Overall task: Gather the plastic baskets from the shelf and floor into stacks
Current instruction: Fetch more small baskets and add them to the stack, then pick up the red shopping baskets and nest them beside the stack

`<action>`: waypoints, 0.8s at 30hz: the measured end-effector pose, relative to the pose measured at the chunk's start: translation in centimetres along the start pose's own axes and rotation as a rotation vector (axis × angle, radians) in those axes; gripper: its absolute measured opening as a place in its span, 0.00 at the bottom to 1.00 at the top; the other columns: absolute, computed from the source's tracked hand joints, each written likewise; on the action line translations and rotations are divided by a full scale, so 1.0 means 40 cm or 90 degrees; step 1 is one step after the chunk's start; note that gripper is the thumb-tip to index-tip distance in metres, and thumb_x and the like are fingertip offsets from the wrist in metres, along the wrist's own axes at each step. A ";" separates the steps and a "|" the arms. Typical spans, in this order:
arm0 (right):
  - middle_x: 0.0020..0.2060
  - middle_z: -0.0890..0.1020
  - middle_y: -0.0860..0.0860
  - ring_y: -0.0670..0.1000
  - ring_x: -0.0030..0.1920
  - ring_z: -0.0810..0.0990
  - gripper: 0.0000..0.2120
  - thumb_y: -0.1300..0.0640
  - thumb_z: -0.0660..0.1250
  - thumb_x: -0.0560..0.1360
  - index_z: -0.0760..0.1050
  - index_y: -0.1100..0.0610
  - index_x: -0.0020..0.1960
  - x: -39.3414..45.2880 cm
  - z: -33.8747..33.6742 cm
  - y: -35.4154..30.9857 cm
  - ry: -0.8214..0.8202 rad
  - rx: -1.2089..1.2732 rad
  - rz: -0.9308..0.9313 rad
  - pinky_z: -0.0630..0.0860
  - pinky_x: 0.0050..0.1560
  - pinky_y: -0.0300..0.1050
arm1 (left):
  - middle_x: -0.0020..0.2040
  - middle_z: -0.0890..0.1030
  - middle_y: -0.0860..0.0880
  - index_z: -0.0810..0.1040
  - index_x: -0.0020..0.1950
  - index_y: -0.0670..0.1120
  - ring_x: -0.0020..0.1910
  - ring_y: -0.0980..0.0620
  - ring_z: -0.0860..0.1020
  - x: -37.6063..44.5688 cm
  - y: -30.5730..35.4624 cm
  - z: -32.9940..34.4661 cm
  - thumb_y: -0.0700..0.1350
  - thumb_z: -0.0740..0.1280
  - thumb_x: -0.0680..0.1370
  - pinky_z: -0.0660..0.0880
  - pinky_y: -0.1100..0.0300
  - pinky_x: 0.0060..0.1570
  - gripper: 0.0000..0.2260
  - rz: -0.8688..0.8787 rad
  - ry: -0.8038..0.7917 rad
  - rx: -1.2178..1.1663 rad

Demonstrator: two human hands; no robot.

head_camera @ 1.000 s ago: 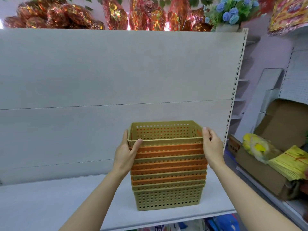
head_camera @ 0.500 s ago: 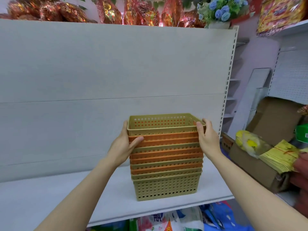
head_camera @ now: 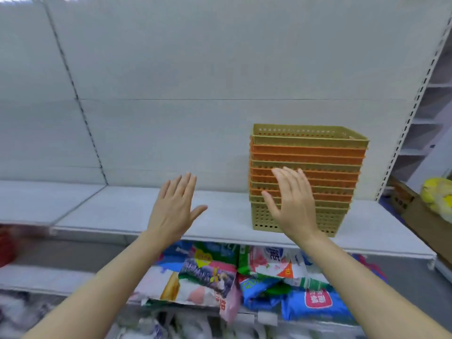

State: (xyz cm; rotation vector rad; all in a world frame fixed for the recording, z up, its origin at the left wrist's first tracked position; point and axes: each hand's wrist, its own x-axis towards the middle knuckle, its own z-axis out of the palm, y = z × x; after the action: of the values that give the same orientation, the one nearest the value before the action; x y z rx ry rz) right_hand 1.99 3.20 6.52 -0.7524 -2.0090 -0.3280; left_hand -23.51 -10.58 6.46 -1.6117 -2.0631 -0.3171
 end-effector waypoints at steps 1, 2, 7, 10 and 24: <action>0.62 0.78 0.58 0.58 0.66 0.74 0.24 0.48 0.63 0.78 0.73 0.63 0.67 -0.017 0.015 -0.044 -0.009 0.024 -0.034 0.62 0.72 0.58 | 0.70 0.75 0.39 0.72 0.72 0.38 0.68 0.38 0.75 -0.058 -0.034 -0.005 0.66 0.43 0.81 0.69 0.43 0.67 0.39 -0.022 -0.009 0.020; 0.61 0.79 0.58 0.59 0.64 0.76 0.24 0.48 0.64 0.78 0.74 0.64 0.66 -0.034 0.027 -0.080 -0.010 0.043 -0.055 0.63 0.72 0.58 | 0.69 0.76 0.38 0.73 0.71 0.37 0.66 0.38 0.76 -0.109 -0.063 -0.007 0.66 0.46 0.80 0.69 0.42 0.67 0.38 -0.041 -0.019 0.034; 0.55 0.82 0.59 0.61 0.56 0.79 0.22 0.50 0.65 0.75 0.76 0.64 0.62 -0.138 0.080 -0.274 -0.035 0.154 -0.078 0.69 0.67 0.55 | 0.65 0.79 0.36 0.76 0.68 0.35 0.62 0.36 0.79 -0.370 -0.174 -0.019 0.61 0.56 0.76 0.73 0.41 0.63 0.34 -0.153 -0.101 0.071; 0.53 0.82 0.58 0.61 0.53 0.80 0.21 0.50 0.65 0.75 0.77 0.64 0.62 -0.208 0.120 -0.406 -0.095 0.226 -0.119 0.73 0.61 0.55 | 0.64 0.79 0.36 0.77 0.66 0.35 0.61 0.36 0.79 -0.562 -0.245 -0.008 0.61 0.56 0.75 0.74 0.41 0.62 0.33 -0.232 -0.144 0.093; 0.44 0.83 0.57 0.60 0.44 0.82 0.17 0.53 0.68 0.71 0.78 0.62 0.56 -0.392 0.402 -1.084 -0.329 0.328 -0.232 0.79 0.37 0.49 | 0.61 0.81 0.36 0.80 0.62 0.35 0.60 0.36 0.80 -1.225 -0.686 -0.019 0.54 0.78 0.68 0.76 0.43 0.60 0.30 -0.582 -0.300 0.169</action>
State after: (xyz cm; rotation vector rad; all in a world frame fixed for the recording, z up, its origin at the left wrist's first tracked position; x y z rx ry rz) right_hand -30.27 -28.26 -12.31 -0.1421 -2.5703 0.2064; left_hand -40.96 -59.50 -14.90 -0.5265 -2.9557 0.0599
